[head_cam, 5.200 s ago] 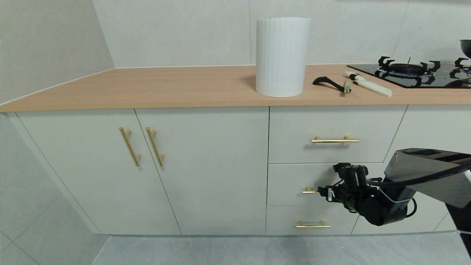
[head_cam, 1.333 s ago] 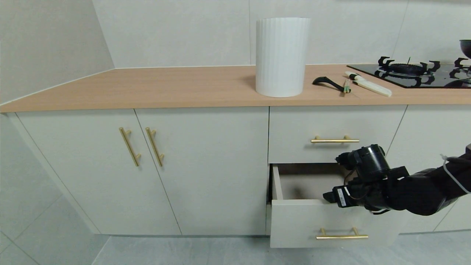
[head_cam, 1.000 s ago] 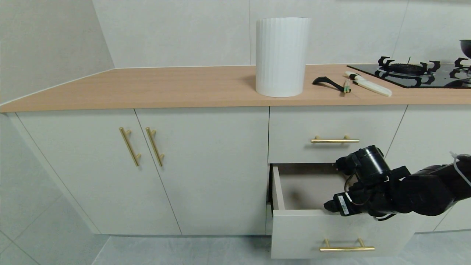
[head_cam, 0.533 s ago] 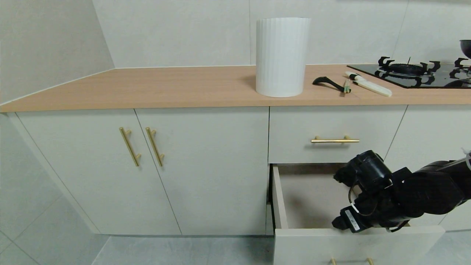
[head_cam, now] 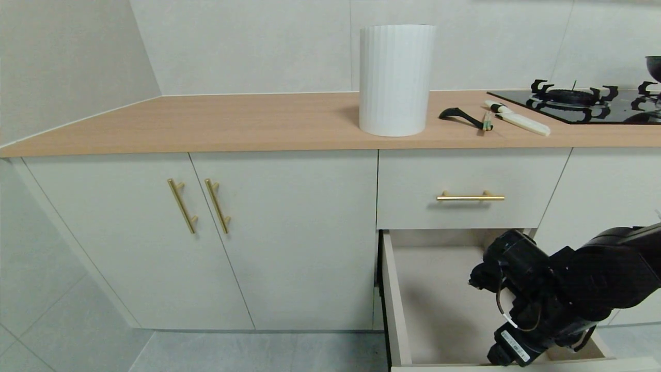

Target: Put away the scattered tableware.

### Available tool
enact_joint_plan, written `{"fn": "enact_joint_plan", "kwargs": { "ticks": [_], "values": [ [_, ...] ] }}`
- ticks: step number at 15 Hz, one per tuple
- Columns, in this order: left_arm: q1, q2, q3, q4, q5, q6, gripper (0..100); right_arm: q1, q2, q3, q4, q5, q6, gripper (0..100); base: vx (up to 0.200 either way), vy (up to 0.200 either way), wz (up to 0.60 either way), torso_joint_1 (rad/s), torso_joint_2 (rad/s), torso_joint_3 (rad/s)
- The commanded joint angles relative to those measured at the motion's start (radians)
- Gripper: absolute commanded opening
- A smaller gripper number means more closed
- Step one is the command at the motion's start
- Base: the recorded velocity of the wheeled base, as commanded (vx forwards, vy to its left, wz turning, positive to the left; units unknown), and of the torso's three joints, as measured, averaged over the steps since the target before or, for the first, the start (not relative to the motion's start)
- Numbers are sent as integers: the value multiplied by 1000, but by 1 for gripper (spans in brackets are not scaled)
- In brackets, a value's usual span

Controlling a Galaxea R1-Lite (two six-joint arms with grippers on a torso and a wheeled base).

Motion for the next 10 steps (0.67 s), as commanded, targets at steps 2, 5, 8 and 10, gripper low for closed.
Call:
{"fn": "enact_joint_plan", "kwargs": {
  "ticks": [2,5,8,10],
  "values": [
    [0,0,0,0,1,0,100,29,2,0,54,0,-24,100,0,0,0,0,0,0],
    [0,0,0,0,1,0,100,39,7,0,101,0,-45,100,0,0,0,0,0,0],
    [0,0,0,0,1,0,100,49,9,2,141,-2,-62,100,0,0,0,0,0,0],
    [0,0,0,0,1,0,100,49,9,-4,149,-2,-64,100,0,0,0,0,0,0]
  ]
}}
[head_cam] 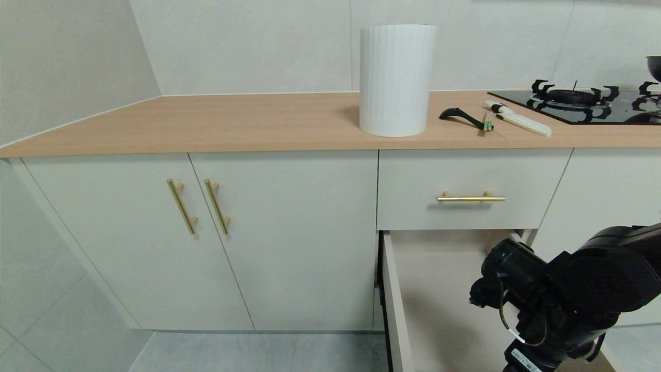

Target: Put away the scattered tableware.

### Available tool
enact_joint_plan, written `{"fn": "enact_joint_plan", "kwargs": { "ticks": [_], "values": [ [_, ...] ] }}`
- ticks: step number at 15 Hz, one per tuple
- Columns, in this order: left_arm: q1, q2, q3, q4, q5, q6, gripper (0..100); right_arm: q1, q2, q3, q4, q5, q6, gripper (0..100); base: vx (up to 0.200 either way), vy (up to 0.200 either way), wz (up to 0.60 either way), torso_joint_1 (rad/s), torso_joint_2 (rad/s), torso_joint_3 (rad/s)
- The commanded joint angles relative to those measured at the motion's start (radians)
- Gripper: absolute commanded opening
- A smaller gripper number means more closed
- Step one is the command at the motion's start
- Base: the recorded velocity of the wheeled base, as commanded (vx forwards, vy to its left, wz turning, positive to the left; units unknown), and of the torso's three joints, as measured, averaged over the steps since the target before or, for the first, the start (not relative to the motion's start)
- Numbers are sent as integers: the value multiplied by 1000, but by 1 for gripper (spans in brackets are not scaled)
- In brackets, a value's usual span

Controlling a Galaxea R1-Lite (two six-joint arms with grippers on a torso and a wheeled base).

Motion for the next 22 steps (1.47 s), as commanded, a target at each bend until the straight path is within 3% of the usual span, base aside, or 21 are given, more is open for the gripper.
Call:
{"fn": "enact_joint_plan", "kwargs": {
  "ticks": [1,4,7,14,22],
  "values": [
    [0,0,0,0,1,0,100,0,5,-7,4,3,2,100,0,0,0,0,0,0],
    [0,0,0,0,1,0,100,-5,5,-76,-2,6,82,100,0,0,0,0,0,0],
    [0,0,0,0,1,0,100,-34,19,-162,-143,3,321,100,0,0,0,0,0,0],
    [0,0,0,0,1,0,100,-97,-12,-156,-340,-23,336,100,0,0,0,0,0,0],
    [0,0,0,0,1,0,100,-103,-21,-150,-350,-59,336,100,0,0,0,12,-56,-41]
  ]
}}
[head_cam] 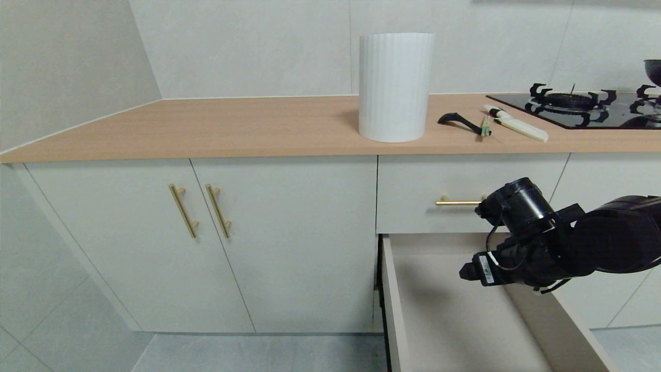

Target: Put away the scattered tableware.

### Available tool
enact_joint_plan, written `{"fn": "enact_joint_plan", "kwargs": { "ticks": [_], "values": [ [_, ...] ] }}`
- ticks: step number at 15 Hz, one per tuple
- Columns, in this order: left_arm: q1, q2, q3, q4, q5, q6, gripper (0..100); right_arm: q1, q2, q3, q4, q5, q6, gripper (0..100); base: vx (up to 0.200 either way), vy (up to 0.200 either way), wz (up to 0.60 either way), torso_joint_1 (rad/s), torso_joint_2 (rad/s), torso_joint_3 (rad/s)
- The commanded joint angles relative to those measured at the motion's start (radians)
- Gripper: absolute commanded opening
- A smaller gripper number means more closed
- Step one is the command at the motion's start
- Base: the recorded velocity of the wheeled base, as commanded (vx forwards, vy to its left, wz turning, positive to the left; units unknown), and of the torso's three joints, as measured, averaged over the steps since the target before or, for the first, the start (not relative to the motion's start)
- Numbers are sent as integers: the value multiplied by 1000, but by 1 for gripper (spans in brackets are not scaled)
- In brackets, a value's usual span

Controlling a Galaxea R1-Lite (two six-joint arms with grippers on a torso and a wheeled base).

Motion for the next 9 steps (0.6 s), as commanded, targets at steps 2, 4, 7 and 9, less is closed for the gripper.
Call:
{"fn": "enact_joint_plan", "kwargs": {
  "ticks": [2,4,7,9],
  "values": [
    [0,0,0,0,1,0,100,0,-3,0,0,-1,0,100,0,0,0,32,-190,-273],
    [0,0,0,0,1,0,100,0,-3,0,-2,-1,0,100,0,0,0,193,-498,-300],
    [0,0,0,0,1,0,100,-6,-5,0,-2,-1,0,100,0,0,0,168,-515,-287],
    [0,0,0,0,1,0,100,-6,-3,0,-2,-3,0,100,0,0,0,186,-464,-281]
  ]
}}
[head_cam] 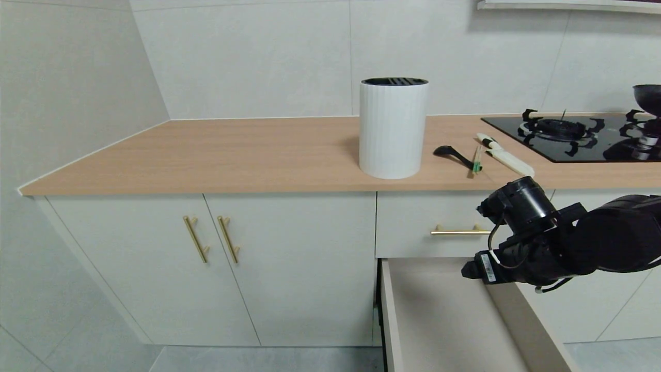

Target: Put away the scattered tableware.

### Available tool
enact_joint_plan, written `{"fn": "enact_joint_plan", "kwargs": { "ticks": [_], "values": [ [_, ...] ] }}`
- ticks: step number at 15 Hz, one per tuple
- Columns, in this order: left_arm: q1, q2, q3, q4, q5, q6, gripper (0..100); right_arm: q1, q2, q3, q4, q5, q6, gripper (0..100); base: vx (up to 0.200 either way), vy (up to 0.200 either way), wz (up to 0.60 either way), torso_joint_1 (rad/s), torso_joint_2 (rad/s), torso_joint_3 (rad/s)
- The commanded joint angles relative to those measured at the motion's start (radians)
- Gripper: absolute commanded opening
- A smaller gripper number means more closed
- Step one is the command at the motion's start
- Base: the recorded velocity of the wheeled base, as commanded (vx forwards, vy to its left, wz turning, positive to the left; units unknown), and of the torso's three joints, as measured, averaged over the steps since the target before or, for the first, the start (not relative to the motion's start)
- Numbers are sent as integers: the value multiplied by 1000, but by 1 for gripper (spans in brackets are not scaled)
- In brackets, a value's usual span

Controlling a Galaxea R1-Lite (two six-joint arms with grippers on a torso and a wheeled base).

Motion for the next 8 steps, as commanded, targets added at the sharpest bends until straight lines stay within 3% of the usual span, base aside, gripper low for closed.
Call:
{"fn": "enact_joint_plan", "kwargs": {
  "ticks": [1,8],
  "values": [
    [0,0,0,0,0,0,100,1,0,0,0,0,0,100,0,0,0,188,-466,-281],
    [0,0,0,0,0,0,100,1,1,-2,0,-10,0,100,0,0,0,206,-482,-281]
  ]
}}
